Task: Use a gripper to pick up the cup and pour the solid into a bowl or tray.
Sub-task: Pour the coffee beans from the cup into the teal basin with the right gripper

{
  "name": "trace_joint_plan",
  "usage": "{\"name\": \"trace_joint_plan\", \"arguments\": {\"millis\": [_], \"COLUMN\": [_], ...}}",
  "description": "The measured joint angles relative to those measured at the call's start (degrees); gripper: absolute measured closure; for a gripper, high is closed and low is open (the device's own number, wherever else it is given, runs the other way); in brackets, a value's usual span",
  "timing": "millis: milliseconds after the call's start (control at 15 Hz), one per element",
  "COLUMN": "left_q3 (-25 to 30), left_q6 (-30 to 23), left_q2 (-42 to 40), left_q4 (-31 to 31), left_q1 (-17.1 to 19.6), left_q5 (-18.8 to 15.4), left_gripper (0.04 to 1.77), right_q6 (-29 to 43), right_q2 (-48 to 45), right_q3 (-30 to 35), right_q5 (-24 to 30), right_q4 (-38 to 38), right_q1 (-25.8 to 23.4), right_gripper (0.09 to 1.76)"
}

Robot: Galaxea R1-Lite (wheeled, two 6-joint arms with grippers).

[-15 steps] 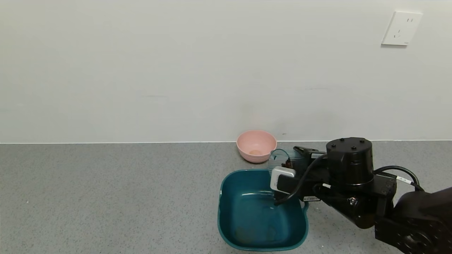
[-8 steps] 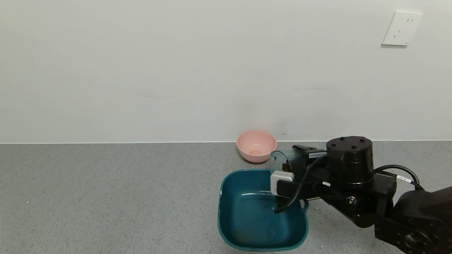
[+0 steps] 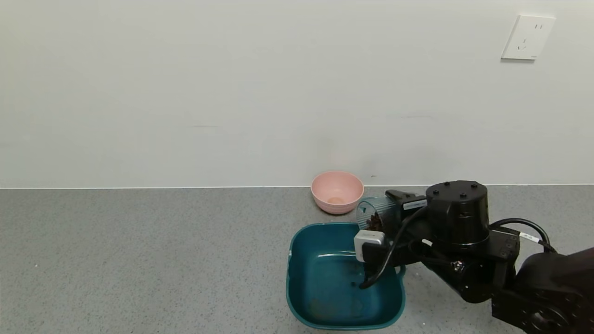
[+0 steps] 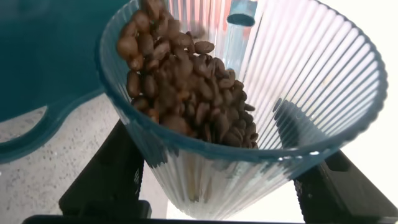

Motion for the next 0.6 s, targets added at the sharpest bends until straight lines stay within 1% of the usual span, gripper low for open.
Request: {"name": "trace_joint_plan", "arguments": {"millis": [400, 600], "left_q3": [0.0, 0.0], "left_q6": [0.0, 0.0], "left_q2": [0.0, 0.0], "left_q4": [0.0, 0.0], "left_q1": [0.0, 0.0], "left_q5": [0.0, 0.0], "left_gripper": [0.05, 0.05], "right_q6": [-4.91, -6.84], "right_q2": [0.22, 0.33], "right_q3": [-0.11, -0.17], "right_q5": [-6.01, -7.61], "right_q4": [-0.66, -0.83], "right_q1": [2.15, 3.23], "right_gripper": [0.49, 0.49]}}
